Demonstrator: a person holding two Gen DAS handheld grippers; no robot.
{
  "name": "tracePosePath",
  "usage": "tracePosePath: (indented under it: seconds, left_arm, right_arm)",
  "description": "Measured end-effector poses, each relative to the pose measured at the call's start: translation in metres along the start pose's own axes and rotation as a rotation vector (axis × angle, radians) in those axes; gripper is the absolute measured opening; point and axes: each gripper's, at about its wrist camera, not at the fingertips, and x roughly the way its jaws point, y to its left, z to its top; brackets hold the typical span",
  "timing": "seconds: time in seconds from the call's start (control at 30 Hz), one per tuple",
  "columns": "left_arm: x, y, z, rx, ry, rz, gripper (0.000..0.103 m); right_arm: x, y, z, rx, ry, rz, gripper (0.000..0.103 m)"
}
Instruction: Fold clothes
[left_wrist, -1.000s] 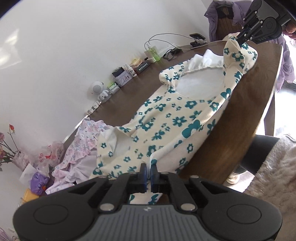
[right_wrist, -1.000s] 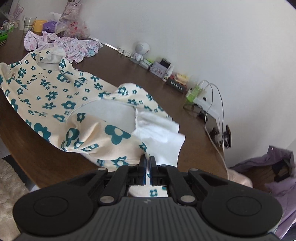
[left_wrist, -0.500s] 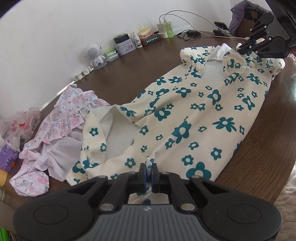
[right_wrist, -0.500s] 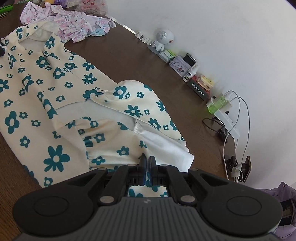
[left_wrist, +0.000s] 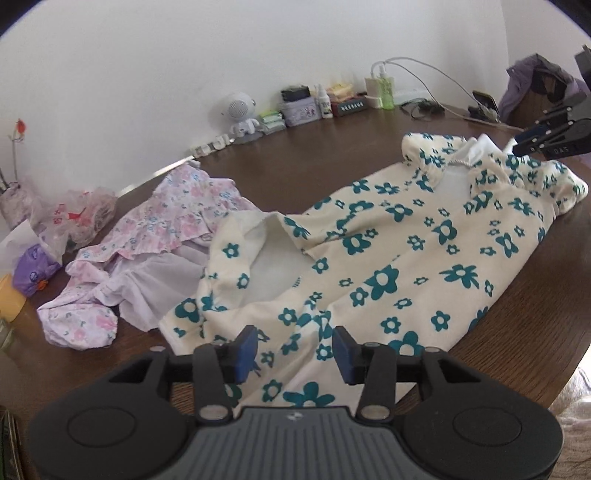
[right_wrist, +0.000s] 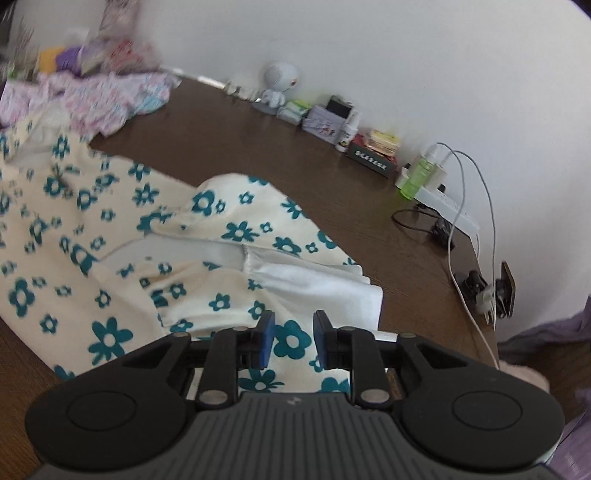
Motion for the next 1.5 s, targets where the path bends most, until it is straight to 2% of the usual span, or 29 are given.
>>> tracePosePath:
  seconds: [0.07, 0.17, 0.27, 0.37, 0.47, 0.53, 0.63, 0.8, 0.83, 0.87, 0.97, 1.07, 1.13, 1.3, 1.43, 1.5]
  left_arm:
    - [-0.009, -0.001, -0.002, -0.041, -0.034, -0.028, 0.044]
    - [-0.022, -0.004, -0.005, -0.098, -0.082, -0.075, 0.043]
    - [-0.015, -0.016, -0.004, -0.101, -0.081, -0.142, 0.041]
    - [0.001, -0.020, -0.007, -0.129, -0.062, -0.163, 0.035]
    - [0.015, -0.015, -0.018, -0.177, -0.030, -0.157, 0.035]
    - [0.018, -0.006, -0.026, -0.217, -0.018, -0.155, 0.035]
    - [0.011, 0.018, -0.041, -0.314, -0.037, -0.187, 0.029]
    - [-0.002, 0.052, -0.059, -0.470, -0.054, -0.205, 0.013]
    - [-0.005, 0.057, -0.061, -0.493, -0.055, -0.203, 0.013]
    - [-0.008, 0.061, -0.062, -0.506, -0.057, -0.182, 0.014]
    - [-0.018, 0.067, -0.063, -0.498, -0.068, -0.083, 0.019]
    - [-0.015, 0.071, -0.067, -0.485, -0.020, -0.005, 0.025]
    - [-0.011, 0.072, -0.072, -0.491, -0.008, -0.003, 0.031]
    - [-0.012, 0.071, -0.077, -0.488, -0.004, 0.021, 0.032]
    - [-0.025, 0.057, -0.066, -0.410, -0.049, 0.109, 0.029]
    - [-0.033, 0.048, -0.059, -0.353, -0.089, 0.153, 0.029]
  right_arm:
    - [-0.018, -0.006, -0.002, 0.080, -0.031, 0.060, 0.022]
    - [-0.037, 0.013, -0.005, 0.111, -0.066, 0.193, 0.022]
    - [-0.036, 0.054, -0.005, 0.068, -0.074, 0.301, 0.022]
    - [-0.025, 0.097, -0.003, 0.043, -0.086, 0.379, 0.022]
    - [-0.013, 0.127, 0.002, 0.034, -0.101, 0.417, 0.022]
    - [-0.006, 0.133, 0.001, 0.020, -0.082, 0.401, 0.022]
    - [-0.003, 0.117, -0.005, 0.036, -0.073, 0.364, 0.022]
    - [0.002, 0.061, -0.025, 0.144, -0.033, 0.249, 0.022]
    - [0.001, 0.048, -0.031, 0.176, -0.031, 0.247, 0.015]
    - [0.000, 0.036, -0.036, 0.202, -0.029, 0.237, 0.013]
    - [-0.007, 0.013, -0.047, 0.234, -0.020, 0.125, 0.016]
    - [-0.007, -0.005, -0.057, 0.287, -0.006, 0.086, 0.017]
    - [-0.007, -0.010, -0.062, 0.302, -0.010, 0.074, 0.018]
    - [-0.008, -0.006, -0.065, 0.296, -0.027, 0.050, 0.020]
    - [-0.017, -0.008, -0.062, 0.319, -0.040, 0.049, 0.022]
    - [-0.022, -0.008, -0.060, 0.319, -0.052, 0.035, 0.027]
